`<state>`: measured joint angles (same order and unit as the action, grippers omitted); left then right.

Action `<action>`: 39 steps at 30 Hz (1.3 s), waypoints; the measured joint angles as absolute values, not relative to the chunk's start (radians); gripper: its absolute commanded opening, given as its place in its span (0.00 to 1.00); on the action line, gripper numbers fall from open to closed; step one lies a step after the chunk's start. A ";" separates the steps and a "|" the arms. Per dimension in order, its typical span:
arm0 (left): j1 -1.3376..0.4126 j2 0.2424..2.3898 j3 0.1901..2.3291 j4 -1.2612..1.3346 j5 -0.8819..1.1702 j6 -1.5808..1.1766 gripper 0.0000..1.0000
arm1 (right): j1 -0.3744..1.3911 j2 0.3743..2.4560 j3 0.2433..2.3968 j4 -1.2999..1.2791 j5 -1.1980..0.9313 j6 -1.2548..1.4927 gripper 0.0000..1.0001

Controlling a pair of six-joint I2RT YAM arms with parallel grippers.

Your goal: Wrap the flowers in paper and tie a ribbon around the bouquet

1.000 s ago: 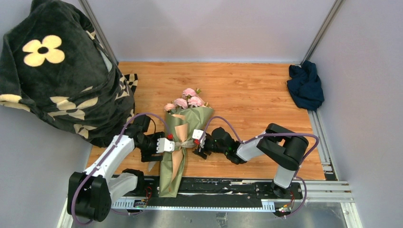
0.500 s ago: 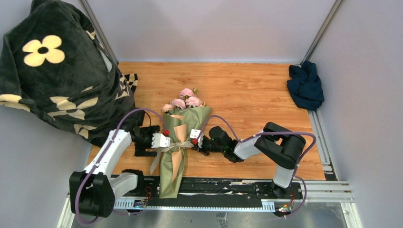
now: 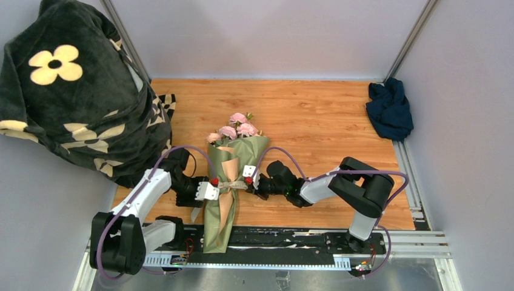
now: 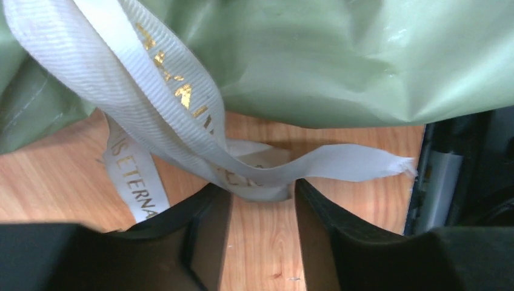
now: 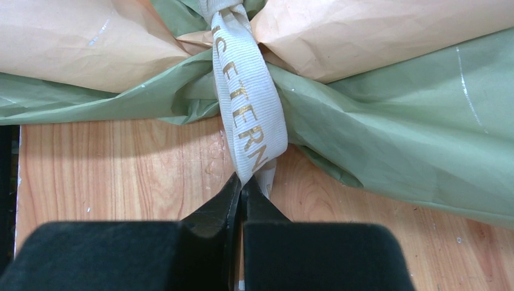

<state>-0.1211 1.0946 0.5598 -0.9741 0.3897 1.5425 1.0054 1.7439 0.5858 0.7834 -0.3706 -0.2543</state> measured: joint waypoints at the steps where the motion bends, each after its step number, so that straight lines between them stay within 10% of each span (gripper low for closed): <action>1: -0.121 1.095 0.550 -0.955 0.384 1.530 0.27 | 1.005 1.744 0.586 0.781 -0.372 -0.254 0.00; 4: -0.121 1.095 0.527 -0.885 0.359 1.511 0.00 | 1.005 1.739 0.586 0.772 -0.375 -0.254 0.00; 21: -0.129 1.055 0.612 -0.368 0.311 1.168 0.00 | 1.048 1.679 0.698 0.382 -0.453 -0.132 0.00; 39: -0.073 1.292 0.466 -0.047 0.391 1.398 0.00 | 1.036 1.551 0.632 0.181 -0.479 0.051 0.00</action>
<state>-0.0731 1.2922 0.4664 -0.0467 0.3908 1.3983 1.0359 1.5513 0.6315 0.1806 -0.4793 0.0505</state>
